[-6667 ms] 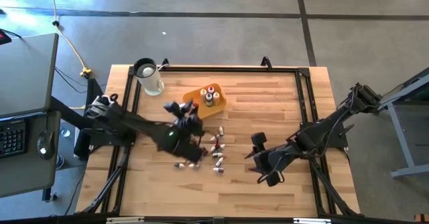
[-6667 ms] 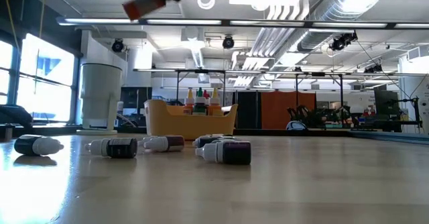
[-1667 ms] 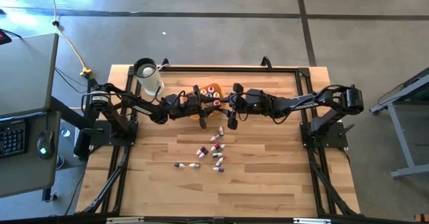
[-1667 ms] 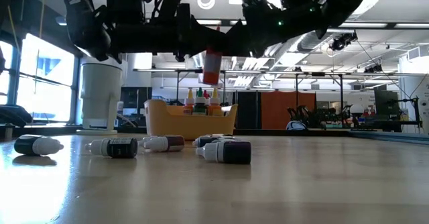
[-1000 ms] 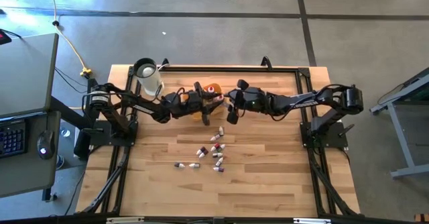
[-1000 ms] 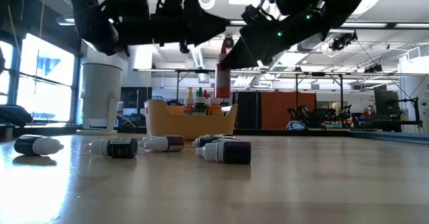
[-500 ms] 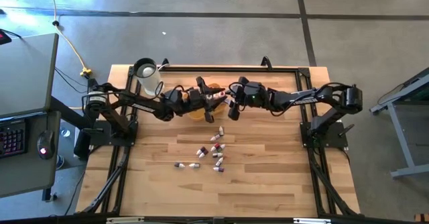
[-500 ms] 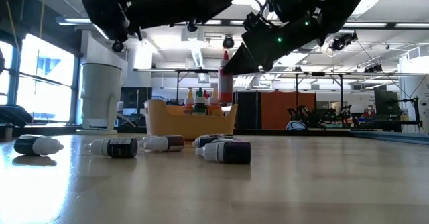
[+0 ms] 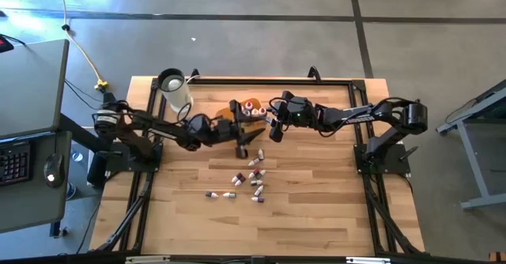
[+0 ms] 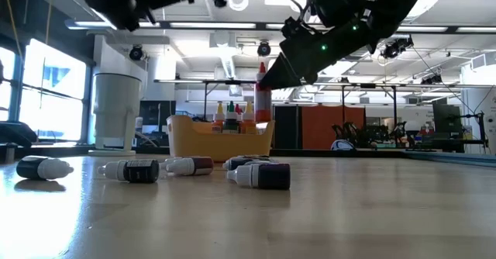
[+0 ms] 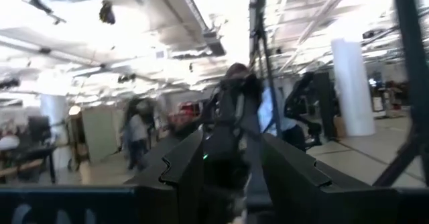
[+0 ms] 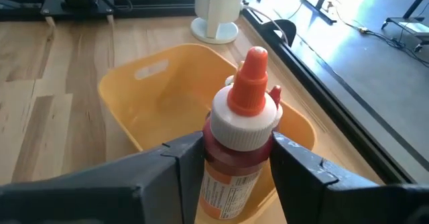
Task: Pick & Place food coloring
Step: Put the large orange food coloring bottle into the yellow bin
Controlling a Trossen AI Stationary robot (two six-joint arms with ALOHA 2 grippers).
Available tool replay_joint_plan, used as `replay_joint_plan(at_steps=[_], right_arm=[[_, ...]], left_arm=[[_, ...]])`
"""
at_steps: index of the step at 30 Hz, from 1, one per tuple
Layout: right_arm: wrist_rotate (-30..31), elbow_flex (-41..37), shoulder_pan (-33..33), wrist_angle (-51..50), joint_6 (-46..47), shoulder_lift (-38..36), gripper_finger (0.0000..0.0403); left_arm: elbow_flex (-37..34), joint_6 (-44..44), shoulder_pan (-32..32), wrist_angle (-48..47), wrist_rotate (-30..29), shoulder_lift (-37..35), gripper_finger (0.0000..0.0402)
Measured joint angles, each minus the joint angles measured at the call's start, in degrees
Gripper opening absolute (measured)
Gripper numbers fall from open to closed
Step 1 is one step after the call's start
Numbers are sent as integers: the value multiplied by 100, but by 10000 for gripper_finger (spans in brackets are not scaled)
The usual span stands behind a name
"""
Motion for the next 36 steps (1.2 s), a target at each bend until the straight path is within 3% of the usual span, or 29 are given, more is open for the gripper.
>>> replay_joint_plan(at_steps=[5, 8, 11, 17, 21, 24, 36], right_arm=[[0, 0, 0, -73, -1, 0, 145], [-2, 0, 0, -94, -23, 0, 147], [-2, 0, 0, -94, -43, 0, 144], [-97, 4, -73, 217, -150, 238, 146], [-173, 4, -107, 835, -150, 705, 145], [37, 4, -103, 926, -224, 856, 142], [235, 6, -116, 466, -48, 892, 145]], left_arm=[[0, 745, -520, -20, -138, -371, 145], [0, 1553, -1008, -224, -852, -687, 145], [3, 2413, -1583, -723, -2207, -1075, 144], [4, 3038, -2672, -1854, -5996, -1587, 144], [2, 3005, -3054, -2243, -7441, -1601, 144], [2, 2826, -3263, -2545, -7794, -1603, 144], [2, 2627, -3327, -2723, -7757, -1601, 144]])
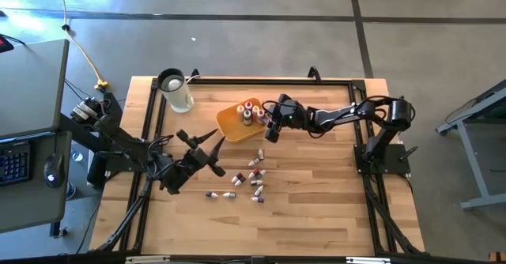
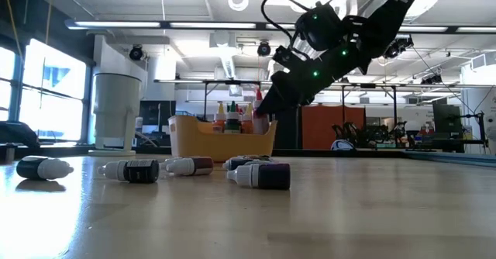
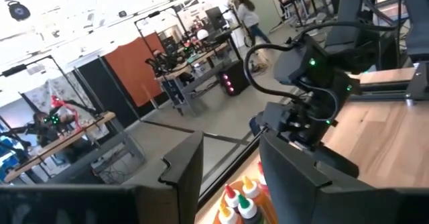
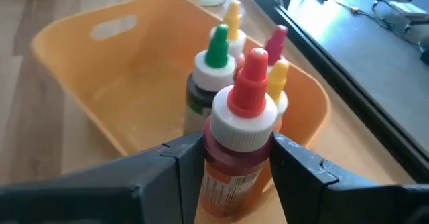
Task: Pick & Place food coloring
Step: Put the large orange food coloring bottle into the yellow bin
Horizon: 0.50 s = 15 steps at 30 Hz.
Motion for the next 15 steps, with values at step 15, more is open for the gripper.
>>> replay_joint_plan(at_steps=[15], right_arm=[[170, 9, 4, 288, 208, 439, 152]], left_arm=[[-2, -94, -2, 2, -2, 0, 144]])
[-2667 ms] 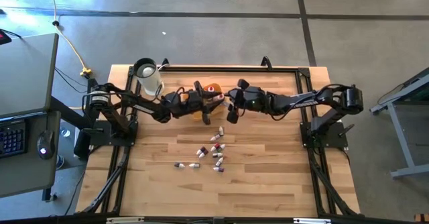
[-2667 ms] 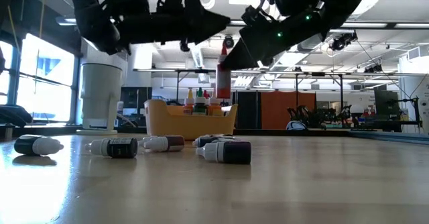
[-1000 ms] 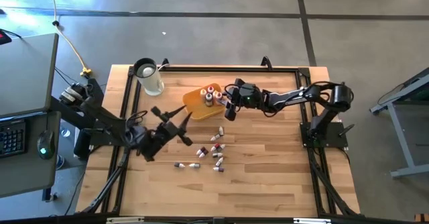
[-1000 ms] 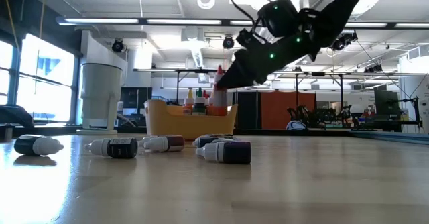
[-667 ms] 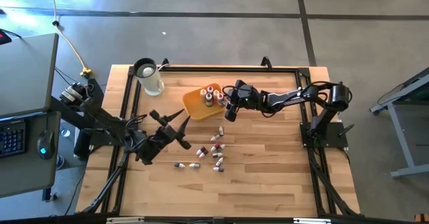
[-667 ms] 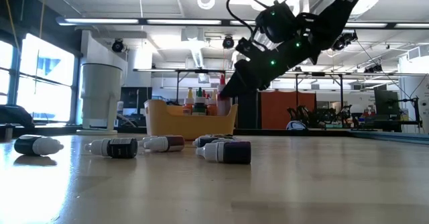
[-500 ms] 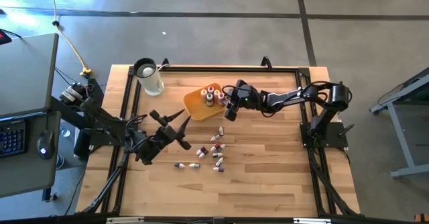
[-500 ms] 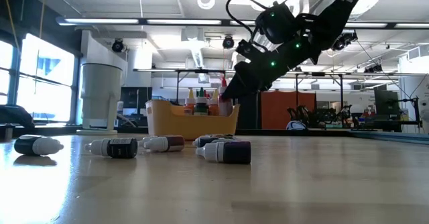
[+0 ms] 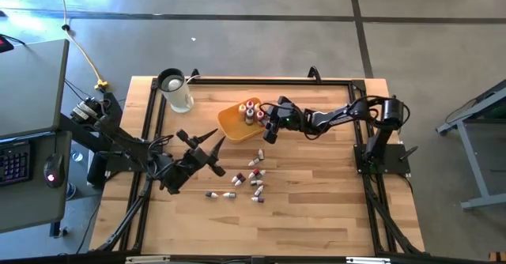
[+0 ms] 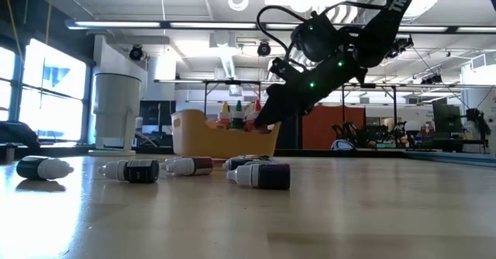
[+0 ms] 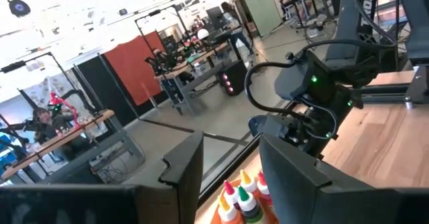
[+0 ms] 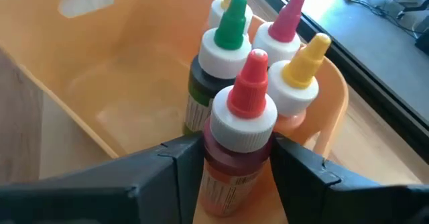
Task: Pick & Place food coloring
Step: Put the large orange food coloring bottle into the yellow bin, then put the small dark green food coloring bottle into the yellow bin
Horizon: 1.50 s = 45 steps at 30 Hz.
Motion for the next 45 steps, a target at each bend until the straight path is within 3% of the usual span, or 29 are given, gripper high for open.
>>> replay_joint_plan(at_steps=[10, 16, 24, 27, 30, 35, 37, 43, 45], right_arm=[[-138, -3, 24, 27, -6, 0, 203], [-95, -11, 56, -15, -4, -81, 210], [646, -17, 470, -601, -210, -598, 211], [665, -17, 683, -820, -292, -863, 211], [91, -15, 922, -1016, -361, -1128, 211], [-1946, -13, 1374, -1293, -534, -1211, 211], [-2134, -12, 1583, -1249, -491, -1099, 211], [-691, -11, 1843, -1309, -568, -568, 211], [-363, -11, 1776, -1225, -162, -447, 211]], left_arm=[[0, 0, 2, -1, 2, 2, 144], [0, 0, 2, -2, 6, 2, 144], [-2, 0, 0, -2, 40, 2, 144], [-2, 0, 0, -4, 44, 2, 144], [-2, 0, 1, -5, 28, 2, 144], [-2, 0, 2, -28, 28, 3, 144], [-2, 0, 2, -31, 28, 4, 144], [-2, -14, 2, -31, 102, 4, 144], [-2, -34, 2, -28, 167, 4, 144]])
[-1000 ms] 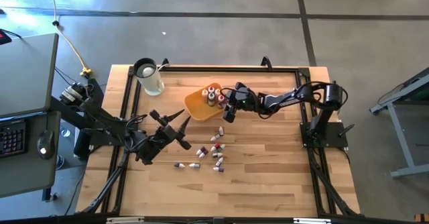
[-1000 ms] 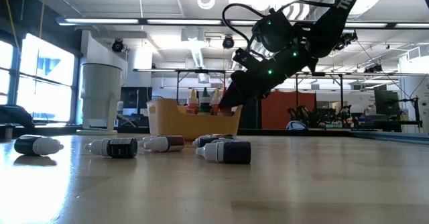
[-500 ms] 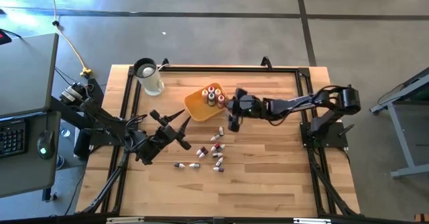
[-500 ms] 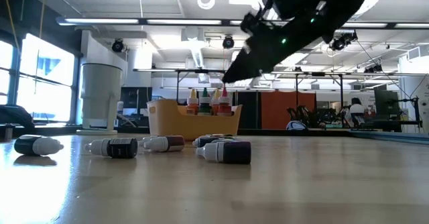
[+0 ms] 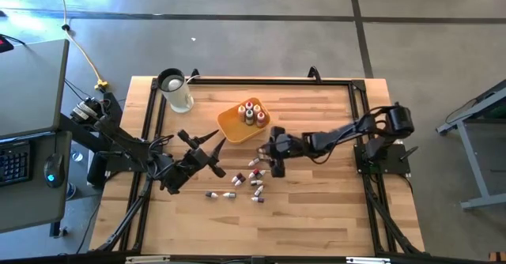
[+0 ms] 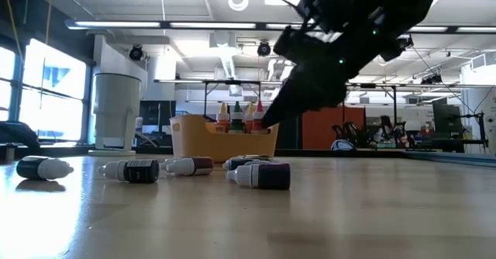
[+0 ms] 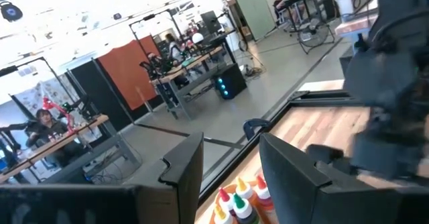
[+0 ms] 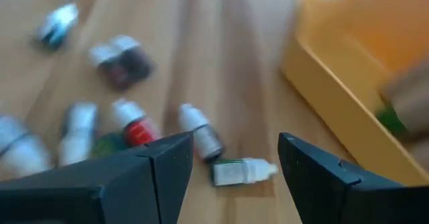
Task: Pick & Place food coloring
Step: Put the small dark green food coloring bottle into the yellow bin
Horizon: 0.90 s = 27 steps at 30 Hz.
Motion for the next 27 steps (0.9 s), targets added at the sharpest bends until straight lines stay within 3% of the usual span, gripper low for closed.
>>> replay_joint_plan(at_steps=[3, 6, 10, 18, 24, 27], right_arm=[[221, 7, -124, 23, 1044, 117, 211], [642, 7, -118, 44, 1529, 297, 211], [772, 7, -18, 361, 2094, 602, 211], [1250, 9, -23, 301, 2298, 950, 211], [1239, 9, 9, 178, 2527, 950, 206], [1259, 9, 52, 160, 2138, 941, 196]], left_arm=[[0, -33, 0, -1, 1, 0, 144], [0, -69, -2, -4, 29, 0, 144], [0, -73, -2, -27, 264, 0, 144], [0, -115, -1, -78, 436, 0, 144], [0, -115, 0, -127, 434, 0, 144], [0, -115, -1, -125, 434, 0, 144]])
